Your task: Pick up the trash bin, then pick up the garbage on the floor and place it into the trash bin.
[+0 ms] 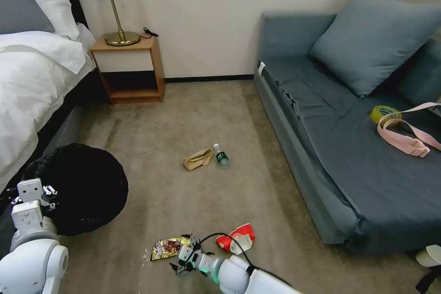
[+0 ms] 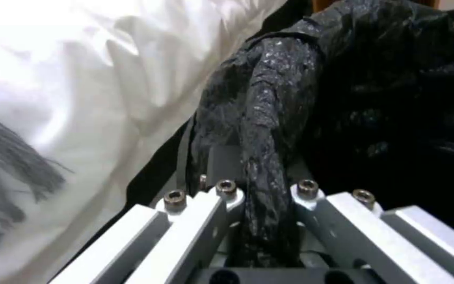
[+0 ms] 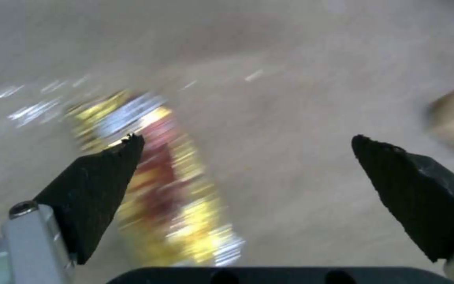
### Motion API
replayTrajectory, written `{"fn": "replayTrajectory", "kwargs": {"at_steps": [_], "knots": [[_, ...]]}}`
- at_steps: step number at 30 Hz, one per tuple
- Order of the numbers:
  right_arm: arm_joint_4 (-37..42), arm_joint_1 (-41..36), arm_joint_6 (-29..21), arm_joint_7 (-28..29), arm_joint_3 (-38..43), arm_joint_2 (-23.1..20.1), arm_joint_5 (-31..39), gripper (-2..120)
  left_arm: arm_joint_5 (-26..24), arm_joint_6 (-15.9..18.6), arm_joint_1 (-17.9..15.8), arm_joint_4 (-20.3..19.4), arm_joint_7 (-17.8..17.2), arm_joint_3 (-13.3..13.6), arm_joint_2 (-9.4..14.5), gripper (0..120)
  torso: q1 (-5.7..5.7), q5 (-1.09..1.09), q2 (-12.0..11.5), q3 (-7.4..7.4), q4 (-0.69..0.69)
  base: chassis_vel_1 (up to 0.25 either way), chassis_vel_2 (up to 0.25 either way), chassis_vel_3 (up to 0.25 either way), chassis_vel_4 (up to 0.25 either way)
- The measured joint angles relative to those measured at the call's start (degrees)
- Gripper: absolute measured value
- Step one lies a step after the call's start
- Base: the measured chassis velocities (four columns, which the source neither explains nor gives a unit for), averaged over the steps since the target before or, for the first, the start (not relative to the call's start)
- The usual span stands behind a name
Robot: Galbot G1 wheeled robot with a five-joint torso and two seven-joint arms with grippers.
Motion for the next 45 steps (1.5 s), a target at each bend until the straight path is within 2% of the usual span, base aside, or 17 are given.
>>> {"fn": "replayTrajectory", "kwargs": {"at_steps": [4,11,15,23,34,45], "knots": [[2.9,6.0,-1.1,-0.5,-0.6,-3.3,3.9,100,0.1,0.0,-1.4,1.6,0.0,0.9,0.1,4,0.0,-0.04,0.0,0.0,-0.01,0.0,0.0,0.0,0.0],[1.6,9.5,-1.5,-1.2,-4.8,-2.4,5.4,100,-0.8,1.2,-3.3,2.7,-0.7,1.0,1.6,4,0.0,-0.03,0.0,-0.01,0.0,0.0,0.0,0.0,0.0],[0.5,12.0,-2.3,-2.4,-13.2,-2.7,5.8,100,-2.3,2.6,-3.8,1.6,-1.5,0.8,2.0,4,0.0,-0.04,0.0,-0.01,0.0,0.0,0.0,0.0,0.0],[-1.2,14.0,-3.0,-3.0,-22.0,-3.6,6.4,100,-3.3,3.7,-3.5,-0.7,-2.2,1.4,0.9,4,0.0,-0.05,0.0,-0.01,0.0,0.0,0.0,0.0,0.0],[-7.3,14.9,-0.9,-3.4,-24.6,-1.2,4.7,100,-3.0,3.3,-2.4,-1.8,-2.2,1.9,-1.2,4,0.0,-0.05,0.0,-0.02,0.0,0.0,0.0,0.0,0.0],[-13.5,14.9,1.8,-4.0,-23.0,0.3,2.3,100,-2.7,2.3,-1.2,-2.6,-2.1,1.8,-2.2,4,0.0,-0.05,0.0,-0.01,0.0,0.0,0.0,0.0,0.0]]}}
